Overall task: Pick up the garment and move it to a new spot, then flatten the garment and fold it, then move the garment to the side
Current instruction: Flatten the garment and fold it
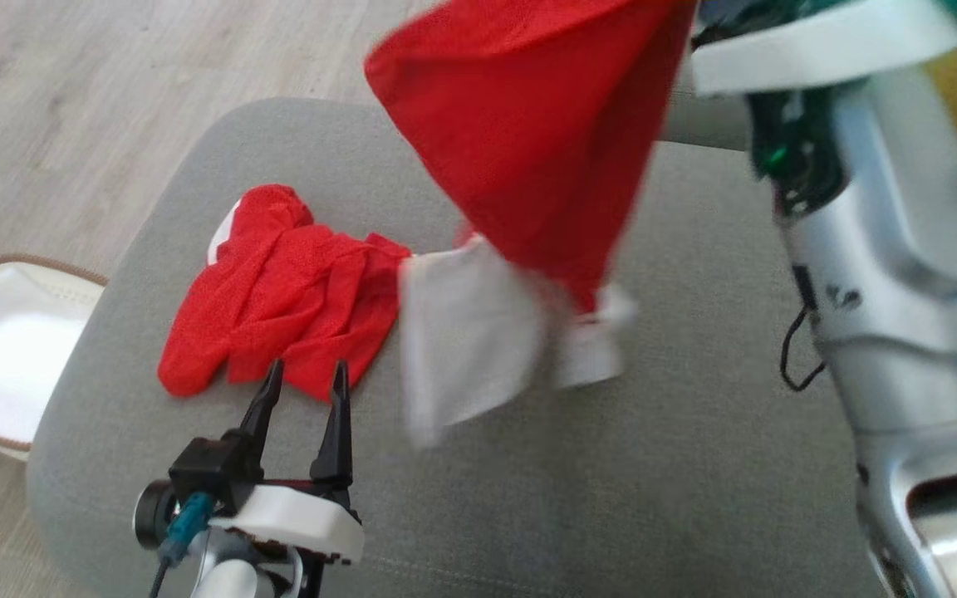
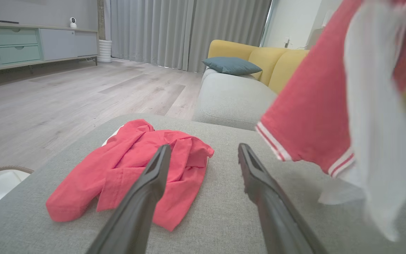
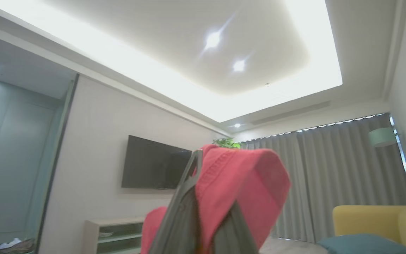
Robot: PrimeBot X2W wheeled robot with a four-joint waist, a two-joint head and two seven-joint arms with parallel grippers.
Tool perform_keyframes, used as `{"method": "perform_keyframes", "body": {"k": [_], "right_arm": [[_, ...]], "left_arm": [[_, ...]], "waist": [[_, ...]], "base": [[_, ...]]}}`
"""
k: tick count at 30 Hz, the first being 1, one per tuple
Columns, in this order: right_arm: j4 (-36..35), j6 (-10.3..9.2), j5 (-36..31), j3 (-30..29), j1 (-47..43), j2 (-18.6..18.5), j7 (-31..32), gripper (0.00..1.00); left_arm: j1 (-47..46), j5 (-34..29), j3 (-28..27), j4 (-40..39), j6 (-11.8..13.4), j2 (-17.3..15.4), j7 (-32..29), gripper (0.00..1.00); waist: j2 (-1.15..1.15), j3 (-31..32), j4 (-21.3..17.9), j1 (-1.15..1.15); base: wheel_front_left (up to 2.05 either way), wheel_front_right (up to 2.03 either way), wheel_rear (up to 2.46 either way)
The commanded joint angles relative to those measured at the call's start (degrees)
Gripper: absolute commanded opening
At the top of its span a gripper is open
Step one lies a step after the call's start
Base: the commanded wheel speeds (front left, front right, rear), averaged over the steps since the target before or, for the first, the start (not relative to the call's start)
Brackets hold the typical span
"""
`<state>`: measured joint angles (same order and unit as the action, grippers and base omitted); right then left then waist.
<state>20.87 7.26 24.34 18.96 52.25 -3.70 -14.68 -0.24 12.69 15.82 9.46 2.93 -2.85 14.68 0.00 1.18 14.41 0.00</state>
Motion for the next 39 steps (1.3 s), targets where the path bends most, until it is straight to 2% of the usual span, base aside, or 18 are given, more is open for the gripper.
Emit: {"method": "perform_keyframes", "body": {"k": [1,7,10,15,22,24,28,32,35,39], "right_arm": [[0.1,0.23,-1.7,-1.7,2.3,0.8,-0.3,0.00],[6.3,0.23,-9.1,-10.3,0.0,0.6,2.4,0.00],[8.7,0.23,-11.8,-15.6,-3.0,-2.0,6.4,0.00],[14.0,0.23,-18.1,-20.1,-7.7,-8.2,10.6,0.00],[20.4,0.23,-27.6,-27.5,-8.3,-11.2,10.9,0.00],[21.6,0.23,-33.3,-32.6,-7.8,-11.0,10.9,1.00],[21.1,0.23,-39.0,-36.9,-7.4,-8.9,9.3,1.00],[20.0,0.23,-41.9,-38.7,-7.7,-6.8,7.4,1.00],[18.2,0.23,-43.8,-38.4,-8.6,-4.4,5.1,1.00],[15.1,0.23,-43.0,-36.6,-10.5,-1.4,2.5,1.00]], "left_arm": [[-1.9,0.3,-1.9,-2.3,0.6,0.0,0.3,1.00],[-2.6,0.7,-2.6,-4.0,0.9,0.0,0.3,1.00],[-3.6,0.8,-3.0,-4.4,0.7,0.0,0.3,1.00],[-5.8,0.8,-2.9,-4.5,0.0,0.0,0.3,1.00],[-7.9,0.7,-2.6,-4.2,-0.6,0.0,0.3,1.00],[-8.3,0.8,-2.5,-4.0,-0.8,0.0,0.3,1.00],[-8.4,0.9,-2.6,-3.6,-0.8,0.0,0.3,1.00],[-8.2,1.0,-2.7,-3.4,-0.7,0.0,0.3,1.00],[-7.7,0.9,-2.9,-3.4,-0.4,0.0,0.3,1.00],[-6.8,0.9,-3.2,-3.6,-0.1,0.0,0.3,1.00]], "waist": [[0.00,-0.2,-0.9,0.00],[0.00,-3.8,-5.2,0.00],[0.00,-5.9,-7.4,0.00],[0.00,-9.0,-10.0,0.00],[0.00,-11.3,-11.2,0.00],[0.00,-11.6,-11.1,0.00],[0.00,-11.2,-10.7,0.00],[0.00,-10.2,-10.3,0.00],[0.00,-8.8,-10.2,0.00],[0.00,-6.6,-10.3,0.00]], "base": [[0.00,0.00,0.00],[0.00,0.00,0.00],[0.00,0.00,0.00],[0.00,0.00,0.00],[0.00,0.00,0.00],[0.00,0.00,0.00],[0.00,0.00,0.00],[0.00,0.00,0.00],[0.00,0.00,0.00],[0.00,0.00,0.00]]}}
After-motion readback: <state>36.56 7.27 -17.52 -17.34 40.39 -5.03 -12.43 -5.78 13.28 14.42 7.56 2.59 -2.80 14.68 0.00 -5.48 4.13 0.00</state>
